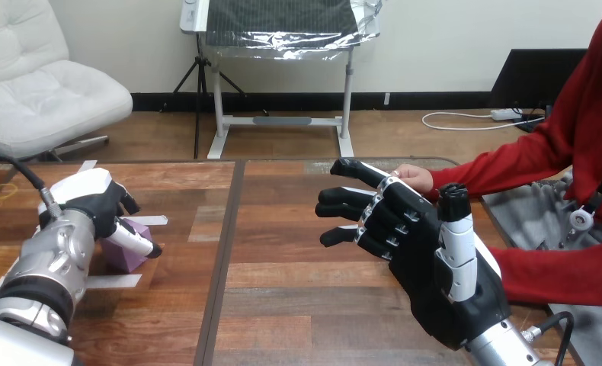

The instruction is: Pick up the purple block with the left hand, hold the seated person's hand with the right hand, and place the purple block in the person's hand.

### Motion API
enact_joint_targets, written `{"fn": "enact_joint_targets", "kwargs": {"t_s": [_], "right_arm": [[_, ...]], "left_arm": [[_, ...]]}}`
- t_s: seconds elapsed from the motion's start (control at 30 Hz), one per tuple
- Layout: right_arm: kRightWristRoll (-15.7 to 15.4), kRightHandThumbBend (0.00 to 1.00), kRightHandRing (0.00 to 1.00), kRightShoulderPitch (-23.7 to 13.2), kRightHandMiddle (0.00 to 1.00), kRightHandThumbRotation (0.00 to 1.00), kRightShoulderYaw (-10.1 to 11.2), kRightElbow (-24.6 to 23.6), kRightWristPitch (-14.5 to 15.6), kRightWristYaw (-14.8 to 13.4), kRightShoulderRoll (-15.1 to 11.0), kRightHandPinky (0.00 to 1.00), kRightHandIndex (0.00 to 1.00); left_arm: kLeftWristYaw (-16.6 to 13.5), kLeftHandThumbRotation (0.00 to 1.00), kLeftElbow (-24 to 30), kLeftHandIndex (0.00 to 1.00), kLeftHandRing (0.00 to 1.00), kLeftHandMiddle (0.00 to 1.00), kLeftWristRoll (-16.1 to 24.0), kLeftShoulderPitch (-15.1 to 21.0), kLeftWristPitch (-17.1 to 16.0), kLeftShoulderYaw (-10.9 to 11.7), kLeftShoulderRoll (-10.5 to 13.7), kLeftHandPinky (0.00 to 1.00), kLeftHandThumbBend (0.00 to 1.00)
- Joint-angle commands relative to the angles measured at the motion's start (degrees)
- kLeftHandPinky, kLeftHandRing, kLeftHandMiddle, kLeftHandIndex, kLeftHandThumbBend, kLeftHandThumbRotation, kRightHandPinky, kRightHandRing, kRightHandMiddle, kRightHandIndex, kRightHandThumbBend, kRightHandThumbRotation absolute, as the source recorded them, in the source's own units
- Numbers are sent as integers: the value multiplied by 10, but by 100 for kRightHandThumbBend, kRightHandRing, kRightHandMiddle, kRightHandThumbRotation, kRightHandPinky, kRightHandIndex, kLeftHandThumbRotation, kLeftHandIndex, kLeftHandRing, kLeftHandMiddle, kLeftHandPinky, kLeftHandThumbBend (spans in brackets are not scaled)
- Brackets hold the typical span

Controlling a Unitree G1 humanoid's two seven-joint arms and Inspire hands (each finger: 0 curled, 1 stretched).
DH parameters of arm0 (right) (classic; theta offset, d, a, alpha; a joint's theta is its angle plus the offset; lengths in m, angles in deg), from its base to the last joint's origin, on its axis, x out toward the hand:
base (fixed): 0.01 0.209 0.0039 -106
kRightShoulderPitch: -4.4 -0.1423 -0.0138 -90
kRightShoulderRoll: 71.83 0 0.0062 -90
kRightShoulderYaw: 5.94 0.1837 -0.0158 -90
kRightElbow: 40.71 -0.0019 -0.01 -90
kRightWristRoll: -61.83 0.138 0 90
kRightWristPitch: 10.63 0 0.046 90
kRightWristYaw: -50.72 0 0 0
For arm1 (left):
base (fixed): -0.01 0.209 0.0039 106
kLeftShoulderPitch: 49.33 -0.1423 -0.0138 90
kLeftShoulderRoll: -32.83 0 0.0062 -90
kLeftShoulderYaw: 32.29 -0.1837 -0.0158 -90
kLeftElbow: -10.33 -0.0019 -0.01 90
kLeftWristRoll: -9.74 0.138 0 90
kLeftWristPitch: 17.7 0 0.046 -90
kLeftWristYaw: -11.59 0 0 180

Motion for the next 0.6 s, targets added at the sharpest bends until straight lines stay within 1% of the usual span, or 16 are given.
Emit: {"fn": "enact_joint_targets", "kwargs": {"t_s": [0.0, 0.57], "right_arm": [[7, 78, 75, -23, 74, 100, 0, -32, -17, 1, 4, 62, 82], [8, 79, 75, -21, 74, 100, 2, -36, -15, 0, 2, 62, 82]], "left_arm": [[1, 22, 17, 74, 75, 78, -3, 17, -4, -5, -8, 54, 86], [19, 19, 12, 75, 76, 80, 0, 15, 1, -8, -13, 54, 84]]}}
